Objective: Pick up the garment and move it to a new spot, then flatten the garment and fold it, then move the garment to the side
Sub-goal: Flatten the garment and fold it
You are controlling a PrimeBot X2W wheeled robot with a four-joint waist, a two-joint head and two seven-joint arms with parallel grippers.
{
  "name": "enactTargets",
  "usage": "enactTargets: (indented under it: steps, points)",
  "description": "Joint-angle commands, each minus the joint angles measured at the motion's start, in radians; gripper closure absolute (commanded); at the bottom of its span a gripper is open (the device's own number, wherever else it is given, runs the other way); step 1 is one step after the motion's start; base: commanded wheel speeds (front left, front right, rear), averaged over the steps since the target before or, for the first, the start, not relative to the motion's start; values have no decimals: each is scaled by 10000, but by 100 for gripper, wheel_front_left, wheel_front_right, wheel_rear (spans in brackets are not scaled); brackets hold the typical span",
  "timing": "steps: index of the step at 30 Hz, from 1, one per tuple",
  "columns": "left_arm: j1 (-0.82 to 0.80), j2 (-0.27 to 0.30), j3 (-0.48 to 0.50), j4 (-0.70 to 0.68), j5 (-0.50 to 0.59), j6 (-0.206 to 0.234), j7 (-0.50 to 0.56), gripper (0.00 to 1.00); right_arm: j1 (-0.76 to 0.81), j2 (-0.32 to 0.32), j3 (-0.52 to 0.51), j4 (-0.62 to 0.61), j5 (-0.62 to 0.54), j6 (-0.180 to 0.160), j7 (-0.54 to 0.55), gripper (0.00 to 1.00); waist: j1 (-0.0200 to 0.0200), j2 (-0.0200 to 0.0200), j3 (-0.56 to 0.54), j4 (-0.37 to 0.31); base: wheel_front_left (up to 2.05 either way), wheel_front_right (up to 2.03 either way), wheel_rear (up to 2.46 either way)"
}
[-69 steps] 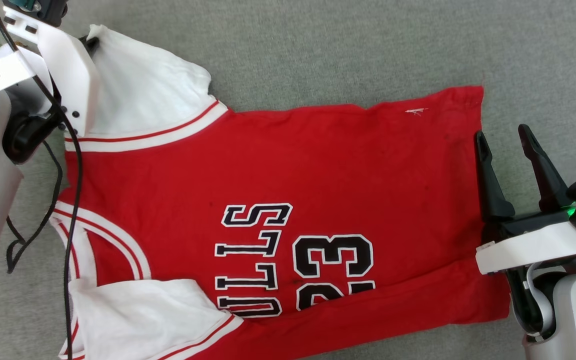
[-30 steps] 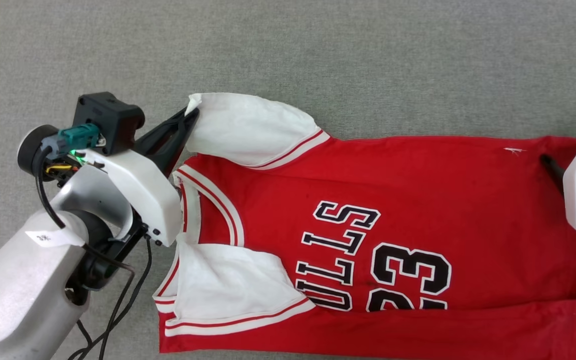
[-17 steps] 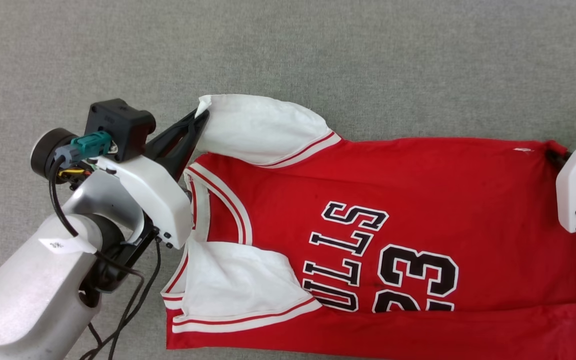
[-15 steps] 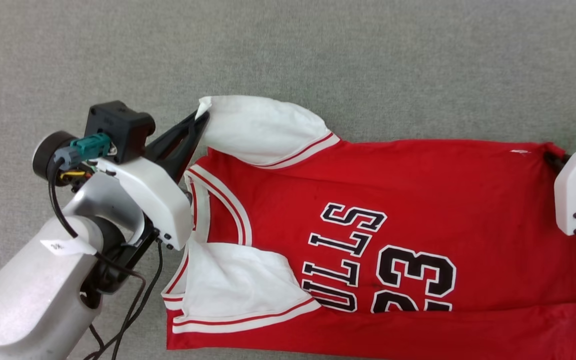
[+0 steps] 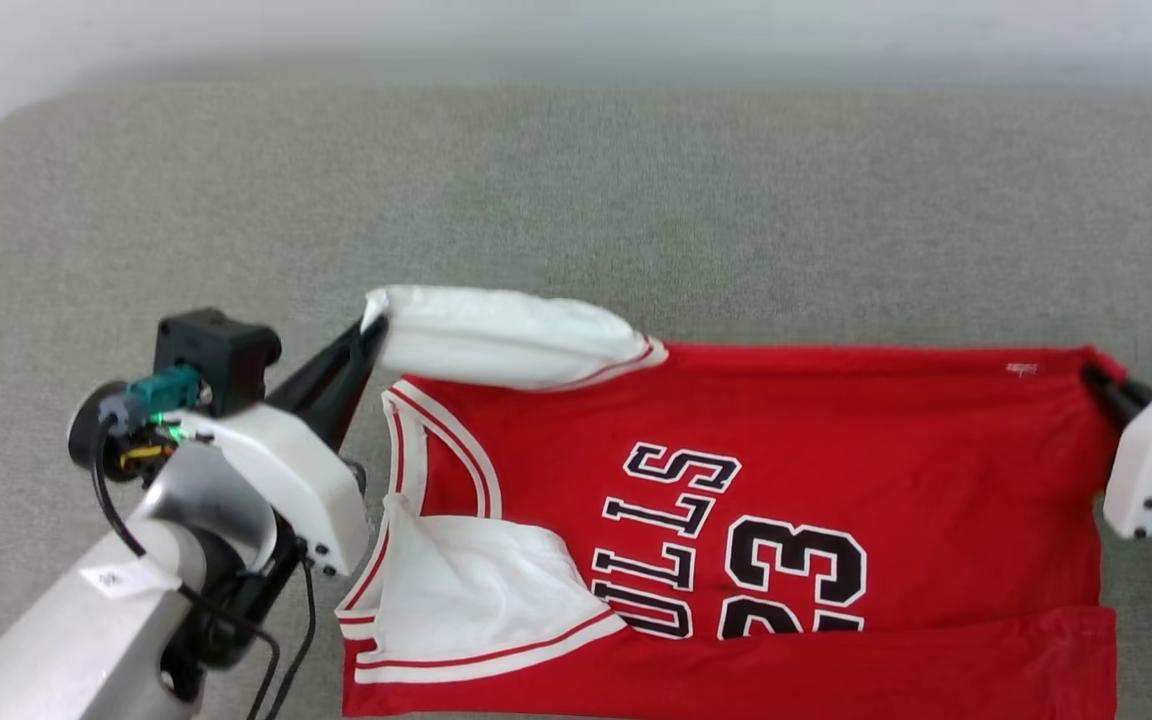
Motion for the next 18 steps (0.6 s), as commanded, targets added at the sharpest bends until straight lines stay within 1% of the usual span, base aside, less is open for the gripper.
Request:
enactTargets:
  steps: [1, 7, 12, 18]
  points:
    - [291, 37, 1, -66, -71, 77, -96, 100, 381, 108, -105, -54, 159, -16, -155, 100, 0, -1, -309, 20, 0, 0, 0]
    - [1348, 48, -151, -191, -262, 334, -279, 100, 1680, 273, -453, -456, 759, -16, -459, 100, 0, -1, -787, 125, 0, 0, 0]
    - [2327, 37, -245, -223, -477, 572, -536, 100, 2722, 202, -547, -925, 1222, -16, -751, 100, 0, -1, -1059, 162, 0, 0, 0]
    - [3423, 61, -507, -100, -705, 684, -709, 100, 3757, 4, -227, -1512, 1797, -16, -734, 100, 0, -1, -1229, 125, 0, 0, 0]
